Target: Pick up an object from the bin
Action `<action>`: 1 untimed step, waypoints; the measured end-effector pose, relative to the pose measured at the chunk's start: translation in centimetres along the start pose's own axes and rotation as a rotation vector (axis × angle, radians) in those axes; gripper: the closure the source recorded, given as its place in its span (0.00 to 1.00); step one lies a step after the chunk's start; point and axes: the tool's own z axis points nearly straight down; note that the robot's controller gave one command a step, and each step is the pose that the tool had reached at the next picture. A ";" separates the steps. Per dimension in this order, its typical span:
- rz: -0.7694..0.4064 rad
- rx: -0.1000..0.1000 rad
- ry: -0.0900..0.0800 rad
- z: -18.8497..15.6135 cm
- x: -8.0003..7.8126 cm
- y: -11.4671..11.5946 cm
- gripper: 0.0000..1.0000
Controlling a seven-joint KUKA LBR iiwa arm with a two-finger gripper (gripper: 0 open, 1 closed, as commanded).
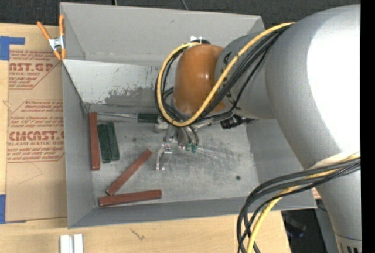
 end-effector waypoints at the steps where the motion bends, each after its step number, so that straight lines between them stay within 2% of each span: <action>1: -0.014 -0.004 -0.006 0.2 -0.7 4.3 1.00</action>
Offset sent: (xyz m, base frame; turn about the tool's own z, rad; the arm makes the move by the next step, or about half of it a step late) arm 0.0000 0.0000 0.0000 0.0000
